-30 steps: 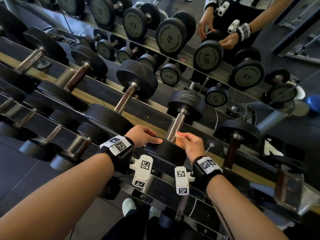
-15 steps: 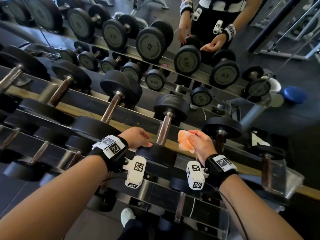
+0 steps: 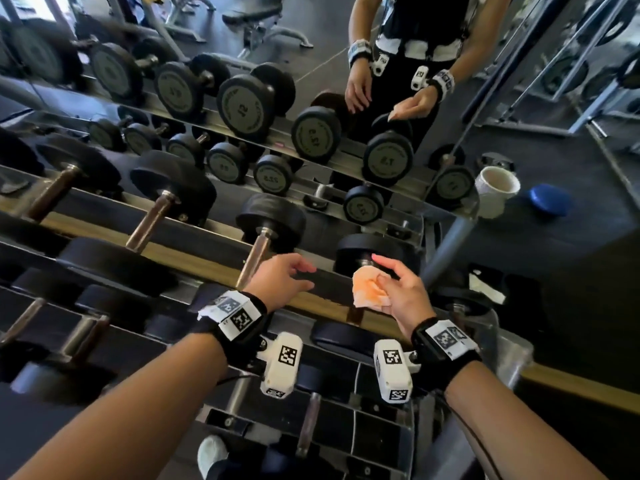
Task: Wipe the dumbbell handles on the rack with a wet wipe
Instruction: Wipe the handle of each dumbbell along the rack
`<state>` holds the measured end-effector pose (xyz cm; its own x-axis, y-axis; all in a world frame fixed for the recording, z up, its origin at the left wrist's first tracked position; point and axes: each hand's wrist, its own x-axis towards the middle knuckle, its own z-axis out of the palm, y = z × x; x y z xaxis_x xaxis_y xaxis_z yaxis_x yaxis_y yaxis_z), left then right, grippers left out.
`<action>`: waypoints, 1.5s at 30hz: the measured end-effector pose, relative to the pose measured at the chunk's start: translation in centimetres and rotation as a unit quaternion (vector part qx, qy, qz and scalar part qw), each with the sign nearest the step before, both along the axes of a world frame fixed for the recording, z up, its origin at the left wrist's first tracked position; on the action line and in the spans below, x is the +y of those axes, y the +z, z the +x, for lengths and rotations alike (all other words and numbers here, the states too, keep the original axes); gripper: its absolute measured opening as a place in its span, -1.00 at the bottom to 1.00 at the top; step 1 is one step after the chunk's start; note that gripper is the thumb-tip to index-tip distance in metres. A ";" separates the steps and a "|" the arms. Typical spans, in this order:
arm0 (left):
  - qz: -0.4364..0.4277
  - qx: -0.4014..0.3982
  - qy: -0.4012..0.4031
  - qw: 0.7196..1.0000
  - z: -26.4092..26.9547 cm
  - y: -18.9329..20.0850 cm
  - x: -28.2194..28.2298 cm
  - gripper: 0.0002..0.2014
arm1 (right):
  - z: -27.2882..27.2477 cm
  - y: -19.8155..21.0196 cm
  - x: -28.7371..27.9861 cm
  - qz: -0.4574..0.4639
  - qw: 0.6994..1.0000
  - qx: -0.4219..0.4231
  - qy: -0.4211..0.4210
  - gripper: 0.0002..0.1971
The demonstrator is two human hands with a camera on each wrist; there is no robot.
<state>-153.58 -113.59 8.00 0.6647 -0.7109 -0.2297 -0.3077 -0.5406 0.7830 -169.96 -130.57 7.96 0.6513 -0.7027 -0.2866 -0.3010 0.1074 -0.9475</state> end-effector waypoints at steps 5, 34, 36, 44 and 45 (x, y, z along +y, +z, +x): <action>-0.109 0.070 -0.024 0.991 -6.6 -1.6 -3.5 -0.67 | -2.4 -0.6 -0.1 0.094 0.995 -0.017 0.016 -0.68; -0.189 0.038 0.075 0.978 -3.1 6.9 -4.1 -0.79 | -4.3 5.3 -2.7 -0.071 0.997 0.012 0.006 -0.84; -0.176 -0.002 0.053 0.983 -2.9 7.4 -3.8 -0.77 | -4.4 5.9 -2.9 -0.041 0.999 -0.010 0.032 -0.85; -0.205 0.100 -0.066 0.971 -3.2 9.4 -5.0 -0.87 | -3.0 8.1 -1.1 0.010 0.974 0.021 0.223 -0.62; -0.207 0.110 -0.060 0.970 -3.1 9.4 -5.1 -0.87 | -2.8 8.2 -0.7 0.034 0.975 0.004 0.221 -0.64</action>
